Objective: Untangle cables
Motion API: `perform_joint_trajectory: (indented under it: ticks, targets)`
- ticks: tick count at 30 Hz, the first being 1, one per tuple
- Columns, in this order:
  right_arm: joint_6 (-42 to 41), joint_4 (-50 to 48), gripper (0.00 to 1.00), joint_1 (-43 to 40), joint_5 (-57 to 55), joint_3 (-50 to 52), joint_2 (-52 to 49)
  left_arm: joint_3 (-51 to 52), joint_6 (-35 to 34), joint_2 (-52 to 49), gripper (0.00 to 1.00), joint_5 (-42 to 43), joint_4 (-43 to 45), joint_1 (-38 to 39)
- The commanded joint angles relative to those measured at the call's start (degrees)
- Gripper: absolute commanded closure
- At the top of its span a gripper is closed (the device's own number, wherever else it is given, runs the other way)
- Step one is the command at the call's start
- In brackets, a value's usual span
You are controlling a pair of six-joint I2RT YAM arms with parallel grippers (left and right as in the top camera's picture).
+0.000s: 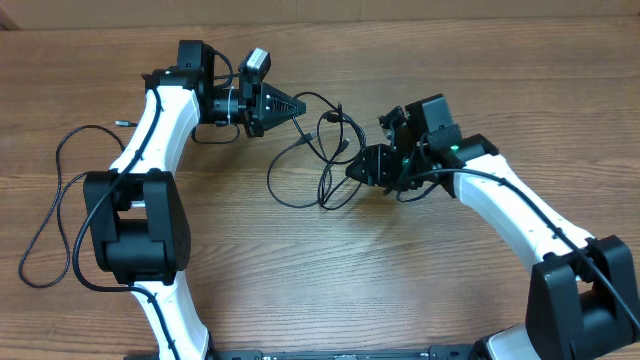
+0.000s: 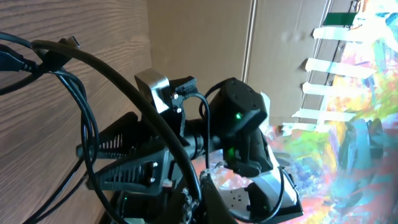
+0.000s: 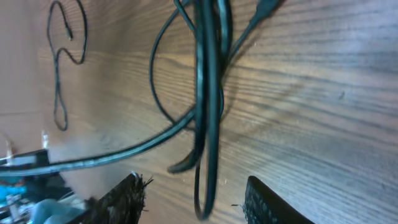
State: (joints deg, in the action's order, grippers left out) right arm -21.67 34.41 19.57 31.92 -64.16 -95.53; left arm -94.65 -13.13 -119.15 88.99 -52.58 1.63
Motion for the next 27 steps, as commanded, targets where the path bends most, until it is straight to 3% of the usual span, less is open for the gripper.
perform_joint_trajectory:
  ticks: [1, 4, 14, 15, 17, 19, 27]
  targets:
    - [-2.89, -1.27, 0.49, 2.29, -8.72, 0.09, 0.02, -1.18, 1.03, 0.44, 0.96, 1.62, -0.15, 0.26]
    - [-6.95, -1.6, 0.5, 3.34, -15.58, 0.09, -0.66, -1.18, 0.0, 0.44, 0.96, 1.62, -0.15, 0.26]
    - [-7.28, -10.12, 0.44, 3.72, -16.28, 0.09, -7.23, -1.18, -0.83, 0.44, 0.96, 1.51, -0.11, 0.26]
    - [-7.3, -10.82, 0.46, 3.72, -17.18, 0.09, -7.54, -1.18, -0.83, 0.44, 0.96, 1.49, -0.11, 0.26]
    - [-7.41, -11.04, 0.6, 3.45, -21.2, 0.09, -7.72, -1.18, -0.85, 0.44, 0.96, 1.51, -0.13, 0.17]
    - [-9.6, -10.08, 0.68, 2.97, -26.4, 0.09, -7.72, -1.18, -0.85, 0.44, 0.96, 1.55, -0.15, 0.15]
    - [-13.94, -5.33, 0.75, -2.54, -28.92, 0.09, -7.72, -1.18, -0.83, 0.44, 0.96, 1.55, -1.42, 0.15]
